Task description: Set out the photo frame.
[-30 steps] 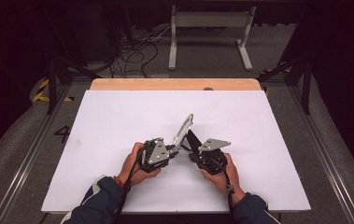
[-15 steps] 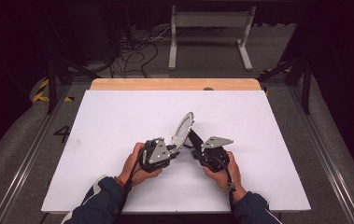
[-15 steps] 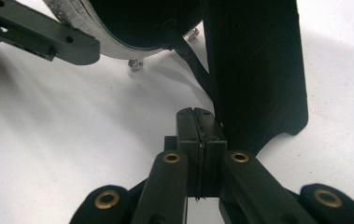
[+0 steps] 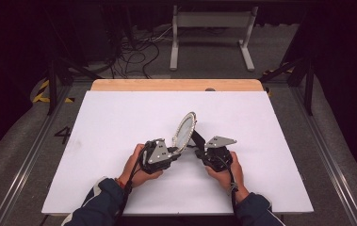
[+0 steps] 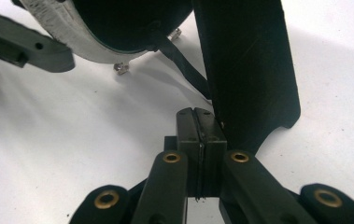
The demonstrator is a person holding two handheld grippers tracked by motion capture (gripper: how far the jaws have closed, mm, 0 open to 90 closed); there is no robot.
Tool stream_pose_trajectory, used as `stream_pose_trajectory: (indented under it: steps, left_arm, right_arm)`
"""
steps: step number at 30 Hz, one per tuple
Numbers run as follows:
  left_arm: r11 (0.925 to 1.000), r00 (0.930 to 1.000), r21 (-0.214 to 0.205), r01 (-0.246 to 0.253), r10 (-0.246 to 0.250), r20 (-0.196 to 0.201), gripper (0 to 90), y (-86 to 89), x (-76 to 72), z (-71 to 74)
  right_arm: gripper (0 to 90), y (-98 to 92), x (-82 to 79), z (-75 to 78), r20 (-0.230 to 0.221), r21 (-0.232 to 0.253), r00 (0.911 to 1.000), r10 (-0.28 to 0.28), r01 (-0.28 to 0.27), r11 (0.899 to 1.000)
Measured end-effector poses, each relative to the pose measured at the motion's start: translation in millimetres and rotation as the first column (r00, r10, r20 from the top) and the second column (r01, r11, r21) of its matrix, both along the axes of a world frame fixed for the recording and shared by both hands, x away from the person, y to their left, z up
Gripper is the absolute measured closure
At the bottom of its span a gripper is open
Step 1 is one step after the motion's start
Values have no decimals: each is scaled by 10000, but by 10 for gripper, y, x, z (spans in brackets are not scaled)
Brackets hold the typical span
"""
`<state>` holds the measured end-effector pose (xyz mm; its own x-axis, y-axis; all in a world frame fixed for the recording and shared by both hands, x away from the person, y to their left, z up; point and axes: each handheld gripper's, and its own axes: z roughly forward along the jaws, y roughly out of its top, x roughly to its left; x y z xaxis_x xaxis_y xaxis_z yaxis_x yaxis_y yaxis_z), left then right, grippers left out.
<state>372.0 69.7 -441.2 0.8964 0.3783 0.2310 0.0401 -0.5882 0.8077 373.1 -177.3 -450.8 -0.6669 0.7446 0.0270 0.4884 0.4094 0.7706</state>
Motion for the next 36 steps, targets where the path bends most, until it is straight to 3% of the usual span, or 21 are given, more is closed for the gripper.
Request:
stream_pose_trajectory:
  steps: [8,22,29,36]
  left_arm:
    - [9999,9998,-95,-130,129,-151,645,84,-7,20]
    - [9950,9944,-303,-956,941,-471,402,442,-86,79]
    - [9877,9860,-130,-1557,1546,-626,320,664,-180,28]
    - [9756,9722,-81,-2194,2179,-862,269,941,-317,-46]
  right_arm:
    - [900,-36,42,-8,-7,19,9998,-196,196,9998]
    - [853,-37,50,-9,62,32,9996,-287,287,9996]
    - [776,1,-42,48,379,264,9992,100,-110,9996]
    - [654,153,-144,80,553,384,9962,670,-692,9969]
